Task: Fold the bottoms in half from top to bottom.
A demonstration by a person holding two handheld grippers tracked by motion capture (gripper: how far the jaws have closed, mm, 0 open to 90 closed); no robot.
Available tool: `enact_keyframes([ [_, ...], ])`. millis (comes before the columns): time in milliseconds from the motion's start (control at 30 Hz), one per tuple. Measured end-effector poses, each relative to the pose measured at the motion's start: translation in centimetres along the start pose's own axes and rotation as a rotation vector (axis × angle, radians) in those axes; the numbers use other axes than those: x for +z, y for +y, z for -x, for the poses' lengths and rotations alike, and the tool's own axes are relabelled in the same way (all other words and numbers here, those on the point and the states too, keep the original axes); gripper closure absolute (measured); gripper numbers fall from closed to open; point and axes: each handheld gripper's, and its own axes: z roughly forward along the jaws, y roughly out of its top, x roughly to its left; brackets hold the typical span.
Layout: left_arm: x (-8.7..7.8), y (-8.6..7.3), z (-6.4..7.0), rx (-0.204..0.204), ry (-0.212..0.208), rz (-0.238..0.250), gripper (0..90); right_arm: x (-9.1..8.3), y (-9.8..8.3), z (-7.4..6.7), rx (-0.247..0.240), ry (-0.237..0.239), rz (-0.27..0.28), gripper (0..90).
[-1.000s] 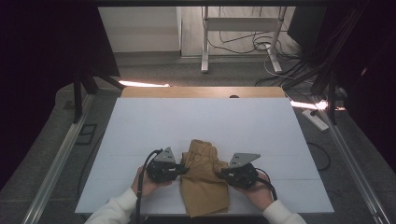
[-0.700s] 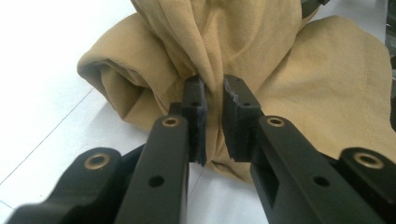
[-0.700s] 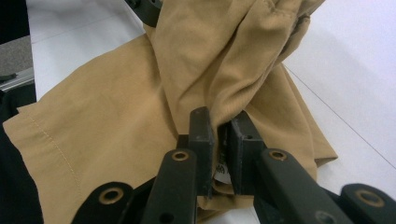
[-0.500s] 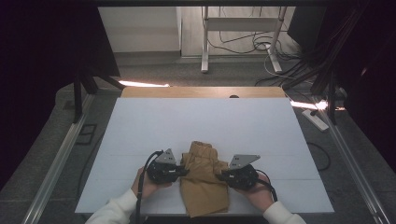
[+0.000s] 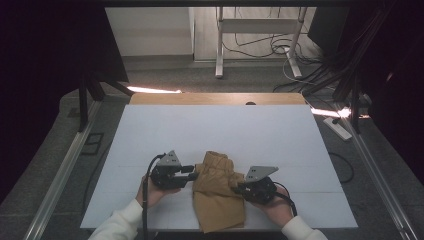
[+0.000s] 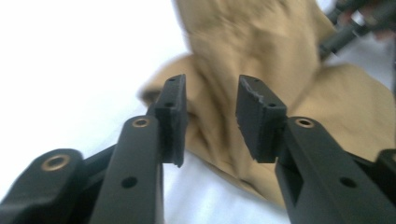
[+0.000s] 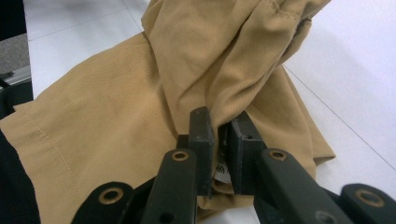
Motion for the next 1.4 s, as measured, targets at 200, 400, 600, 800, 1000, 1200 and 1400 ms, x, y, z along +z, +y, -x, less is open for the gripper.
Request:
enact_keyframes([
  [200,1.8,1.3,-2.4,-0.061,-0.006,-0.014,79.1,0.1,0.0,0.0,-0.001,-0.002,-0.002,81.3],
  [400,4.3,2.4,-3.0,-0.059,-0.06,-0.041,88.5,0.1,0.0,0.0,-0.005,-0.003,-0.002,81.2],
  [600,5.2,2.7,-2.4,-0.042,-0.098,-0.042,88.5,0.1,0.0,-0.1,-0.009,-0.002,-0.003,81.2],
  [800,5.0,2.5,-2.5,-0.055,-0.136,-0.029,88.5,0.0,0.0,-0.1,-0.012,-0.002,-0.007,81.1],
  [1000,5.0,2.6,-2.4,-0.053,-0.163,-0.02,88.5,0.0,-0.1,-0.1,-0.004,0.001,-0.014,77.8],
  [1200,4.7,2.6,-1.9,-0.038,-0.178,-0.011,88.5,-0.6,-0.3,0.1,0.041,-0.003,0.0,56.3],
  [1400,4.3,2.5,-1.5,-0.026,-0.188,-0.01,88.5,-3.3,-0.7,1.0,0.108,-0.002,0.064,47.3],
])
